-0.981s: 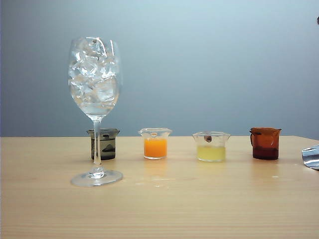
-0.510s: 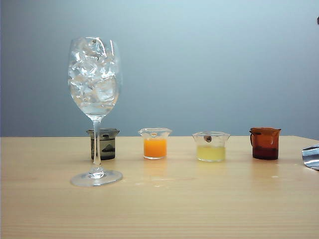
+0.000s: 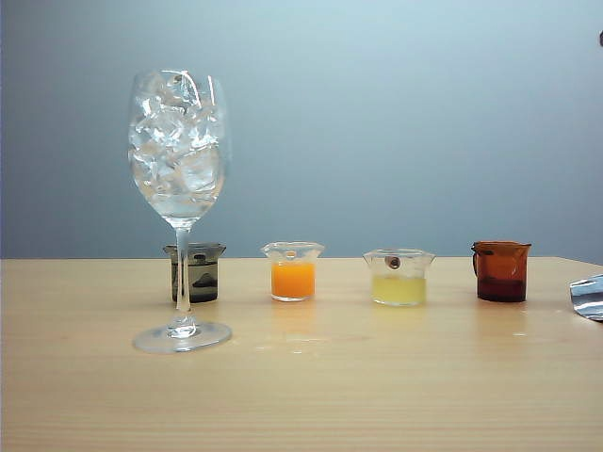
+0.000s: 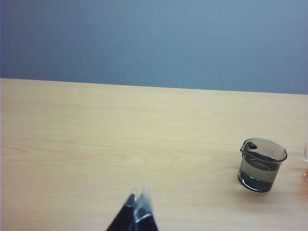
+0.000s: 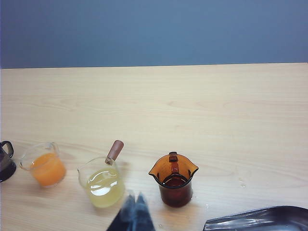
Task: Pick up the ice scoop on the desk filled with ice cubes, pour the ice into the goblet, and finally put the scoop back on the table.
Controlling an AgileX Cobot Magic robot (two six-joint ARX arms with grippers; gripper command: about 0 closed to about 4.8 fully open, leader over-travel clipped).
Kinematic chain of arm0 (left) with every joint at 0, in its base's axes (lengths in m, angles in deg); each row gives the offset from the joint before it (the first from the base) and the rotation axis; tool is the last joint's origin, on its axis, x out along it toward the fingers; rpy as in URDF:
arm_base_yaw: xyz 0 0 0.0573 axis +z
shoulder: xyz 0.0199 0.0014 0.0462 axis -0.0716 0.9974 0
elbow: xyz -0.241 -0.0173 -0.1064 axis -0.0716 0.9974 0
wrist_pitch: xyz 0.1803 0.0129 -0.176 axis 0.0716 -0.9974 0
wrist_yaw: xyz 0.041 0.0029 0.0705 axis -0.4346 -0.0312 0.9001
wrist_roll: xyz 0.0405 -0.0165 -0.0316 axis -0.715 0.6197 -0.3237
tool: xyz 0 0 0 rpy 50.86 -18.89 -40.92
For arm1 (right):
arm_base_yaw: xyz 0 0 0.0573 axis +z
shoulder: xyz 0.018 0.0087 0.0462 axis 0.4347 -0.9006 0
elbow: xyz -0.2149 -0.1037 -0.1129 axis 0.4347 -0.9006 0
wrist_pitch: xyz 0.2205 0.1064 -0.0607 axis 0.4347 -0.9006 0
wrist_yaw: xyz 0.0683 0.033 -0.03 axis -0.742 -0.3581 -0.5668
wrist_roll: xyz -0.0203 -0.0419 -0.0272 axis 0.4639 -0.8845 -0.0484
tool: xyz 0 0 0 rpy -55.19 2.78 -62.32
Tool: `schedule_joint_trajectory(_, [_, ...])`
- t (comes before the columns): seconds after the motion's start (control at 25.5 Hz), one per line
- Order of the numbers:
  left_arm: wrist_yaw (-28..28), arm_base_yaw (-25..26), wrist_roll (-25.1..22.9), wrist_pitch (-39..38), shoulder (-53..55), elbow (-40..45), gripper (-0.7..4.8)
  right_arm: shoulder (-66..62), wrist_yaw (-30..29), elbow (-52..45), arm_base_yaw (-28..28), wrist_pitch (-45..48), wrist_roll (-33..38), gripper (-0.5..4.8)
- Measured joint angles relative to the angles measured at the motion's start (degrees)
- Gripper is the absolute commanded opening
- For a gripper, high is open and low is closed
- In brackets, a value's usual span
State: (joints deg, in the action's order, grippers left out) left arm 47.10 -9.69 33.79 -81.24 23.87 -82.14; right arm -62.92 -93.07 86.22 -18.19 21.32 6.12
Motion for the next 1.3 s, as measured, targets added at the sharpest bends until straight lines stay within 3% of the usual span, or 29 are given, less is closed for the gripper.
schedule_joint_trajectory(0.31, [-5.0,2.6,-0.5,-0.3,0.0,0.0,-0.06,0.0,0.0,0.0,0.0,0.0,0.0,0.0])
schedule_joint_trajectory(1.3, [-5.0,3.0,-0.7,-0.3,0.0,0.0,-0.05,1.6,0.3,-0.7,0.0,0.5,0.0,0.0])
